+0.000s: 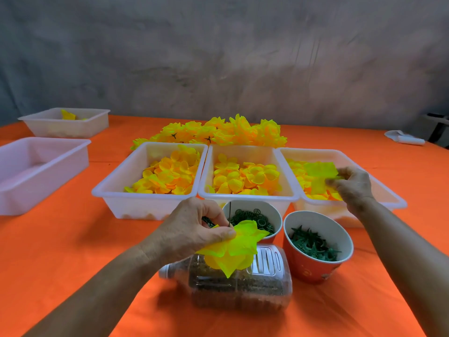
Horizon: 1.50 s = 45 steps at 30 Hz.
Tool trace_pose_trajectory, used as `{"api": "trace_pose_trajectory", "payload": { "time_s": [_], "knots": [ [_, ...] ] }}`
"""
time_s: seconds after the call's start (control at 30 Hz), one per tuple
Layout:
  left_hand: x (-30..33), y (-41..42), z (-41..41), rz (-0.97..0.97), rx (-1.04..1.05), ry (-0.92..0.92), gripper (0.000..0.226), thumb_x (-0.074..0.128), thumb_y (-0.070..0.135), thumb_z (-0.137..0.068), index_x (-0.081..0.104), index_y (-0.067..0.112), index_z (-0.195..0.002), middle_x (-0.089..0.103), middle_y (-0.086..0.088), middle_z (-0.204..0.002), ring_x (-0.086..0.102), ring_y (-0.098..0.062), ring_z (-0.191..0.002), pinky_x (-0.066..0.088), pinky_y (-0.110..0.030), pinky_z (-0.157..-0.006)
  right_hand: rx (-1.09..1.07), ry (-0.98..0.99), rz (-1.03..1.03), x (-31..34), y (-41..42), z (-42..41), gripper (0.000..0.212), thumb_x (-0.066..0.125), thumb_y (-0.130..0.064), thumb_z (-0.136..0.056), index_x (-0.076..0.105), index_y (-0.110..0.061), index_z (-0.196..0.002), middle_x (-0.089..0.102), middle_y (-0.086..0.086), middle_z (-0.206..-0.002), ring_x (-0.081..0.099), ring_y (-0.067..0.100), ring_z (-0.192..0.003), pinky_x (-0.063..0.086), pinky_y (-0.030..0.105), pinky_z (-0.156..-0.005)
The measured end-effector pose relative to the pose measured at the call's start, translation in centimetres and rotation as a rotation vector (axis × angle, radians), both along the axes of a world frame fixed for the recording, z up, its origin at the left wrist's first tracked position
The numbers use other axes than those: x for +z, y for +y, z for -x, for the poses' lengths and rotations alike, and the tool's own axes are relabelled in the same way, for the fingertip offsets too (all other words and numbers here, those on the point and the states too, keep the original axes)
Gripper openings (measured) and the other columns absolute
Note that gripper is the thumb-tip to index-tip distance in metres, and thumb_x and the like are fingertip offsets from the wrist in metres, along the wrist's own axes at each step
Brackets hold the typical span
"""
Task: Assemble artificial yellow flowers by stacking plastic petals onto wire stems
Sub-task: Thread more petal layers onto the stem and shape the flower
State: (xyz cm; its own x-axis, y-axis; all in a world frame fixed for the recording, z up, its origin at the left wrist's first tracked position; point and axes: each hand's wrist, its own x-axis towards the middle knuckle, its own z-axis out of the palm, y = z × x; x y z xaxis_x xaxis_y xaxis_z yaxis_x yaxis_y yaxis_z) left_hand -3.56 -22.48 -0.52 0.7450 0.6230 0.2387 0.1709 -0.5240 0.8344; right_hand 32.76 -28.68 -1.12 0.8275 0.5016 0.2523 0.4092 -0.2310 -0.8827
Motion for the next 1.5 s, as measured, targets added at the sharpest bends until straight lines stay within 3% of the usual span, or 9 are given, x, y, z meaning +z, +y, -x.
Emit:
{"api": "trace_pose_trajectory", "payload": {
  "time_s": [0.1, 0.27, 0.5, 0.63, 0.93, 1.03, 1.2, 1.3, 1.5],
  "knots": [
    [-0.1, -0.1, 0.0, 0.000, 0.012, 0.001, 0.019, 0.076, 0.042, -0.066, 0.071, 0.024, -0.070, 0.066, -0.018, -0.084, 0.060, -0.039, -0.076, 0.051, -0.052, -0.069, 0.108, 0.248, -0.167, 1.1, -0.8, 0.2, 0.030, 0.062, 0.009, -0.080, 0.062, 0.002, -0.108, 0.063, 0.015, -0.089, 0.057, 0.024, -0.072, 0.048, 0.033, -0.071],
    [-0.2, -0.2, -0.1, 0.002, 0.028, 0.004, 0.023, 0.076, 0.046, -0.063, 0.071, 0.024, -0.070, 0.065, -0.023, -0.086, 0.058, -0.038, -0.071, 0.050, -0.047, -0.064, 0.240, 0.496, -0.281, 2.5, -1.8, 1.6, 0.016, 0.058, 0.001, -0.086, 0.060, -0.013, -0.079, 0.065, -0.005, -0.053, 0.058, 0.016, -0.067, 0.044, 0.027, -0.063],
    [0.3, -0.4, 0.0, -0.034, 0.031, -0.001, 0.022, 0.076, 0.043, -0.065, 0.070, 0.023, -0.068, 0.065, -0.023, -0.084, 0.058, -0.041, -0.073, 0.050, -0.050, -0.064, 0.500, 0.702, -0.304, 3.7, -3.0, 6.2, 0.013, 0.055, -0.005, -0.088, 0.062, -0.015, -0.084, 0.070, -0.004, -0.063, 0.064, 0.006, -0.053, 0.049, 0.016, -0.047],
    [0.5, -0.7, 0.1, -0.049, 0.016, -0.005, 0.018, 0.077, 0.037, -0.069, 0.071, 0.019, -0.068, 0.066, -0.022, -0.083, 0.060, -0.042, -0.076, 0.050, -0.052, -0.068, 0.599, 0.703, -0.223, 4.6, -3.4, 9.3, 0.013, 0.064, -0.011, -0.071, 0.064, -0.016, -0.083, 0.072, -0.002, -0.071, 0.067, 0.007, -0.060, 0.049, 0.024, -0.057],
    [1.1, -0.9, 0.4, -0.096, 0.004, 0.012, 0.009, 0.078, 0.021, -0.077, 0.073, 0.019, -0.069, 0.069, -0.013, -0.082, 0.061, -0.037, -0.079, 0.049, -0.048, -0.073, 0.711, 0.676, -0.164, 5.6, -3.6, 13.6, 0.027, 0.068, -0.008, -0.058, 0.067, -0.009, -0.085, 0.072, 0.004, -0.073, 0.067, 0.012, -0.058, 0.051, 0.022, -0.048],
    [1.4, -1.2, 0.6, -0.087, -0.006, 0.010, 0.006, 0.077, 0.018, -0.077, 0.075, 0.020, -0.072, 0.071, 0.000, -0.084, 0.065, -0.021, -0.085, 0.051, -0.046, -0.081, 0.754, 0.668, -0.171, 5.9, -3.8, 14.5, 0.029, 0.068, -0.008, -0.057, 0.068, -0.009, -0.086, 0.072, 0.003, -0.070, 0.066, 0.010, -0.056, 0.049, 0.020, -0.046],
    [1.7, -1.6, 0.6, -0.091, 0.035, 0.016, 0.004, 0.079, 0.015, -0.074, 0.075, 0.016, -0.075, 0.071, 0.003, -0.090, 0.066, -0.015, -0.091, 0.051, -0.037, -0.084, 0.777, 0.642, -0.129, 6.9, -3.8, 15.5, 0.035, 0.071, -0.012, -0.053, 0.068, -0.009, -0.088, 0.072, 0.004, -0.075, 0.067, 0.011, -0.059, 0.050, 0.021, -0.048],
    [2.0, -1.7, 0.7, -0.087, 0.056, 0.025, 0.008, 0.079, 0.013, -0.074, 0.075, 0.018, -0.080, 0.071, 0.005, -0.097, 0.064, -0.008, -0.094, 0.046, -0.025, -0.082, 0.819, 0.617, -0.092, 7.5, -3.9, 16.1, 0.036, 0.071, -0.013, -0.053, 0.070, -0.011, -0.089, 0.073, 0.003, -0.077, 0.067, 0.012, -0.061, 0.052, 0.022, -0.049],
    [3.5, -1.6, 1.6, -0.070, 0.099, -0.013, 0.027, 0.071, 0.000, -0.078, 0.074, 0.027, -0.080, 0.068, 0.010, -0.107, 0.063, -0.001, -0.095, 0.047, -0.022, -0.086, 0.829, 0.564, 0.001, 8.2, -3.9, 17.4, 0.031, 0.072, -0.013, -0.050, 0.070, -0.013, -0.080, 0.072, 0.002, -0.073, 0.066, 0.011, -0.057, 0.051, 0.023, -0.053]
  ]
}}
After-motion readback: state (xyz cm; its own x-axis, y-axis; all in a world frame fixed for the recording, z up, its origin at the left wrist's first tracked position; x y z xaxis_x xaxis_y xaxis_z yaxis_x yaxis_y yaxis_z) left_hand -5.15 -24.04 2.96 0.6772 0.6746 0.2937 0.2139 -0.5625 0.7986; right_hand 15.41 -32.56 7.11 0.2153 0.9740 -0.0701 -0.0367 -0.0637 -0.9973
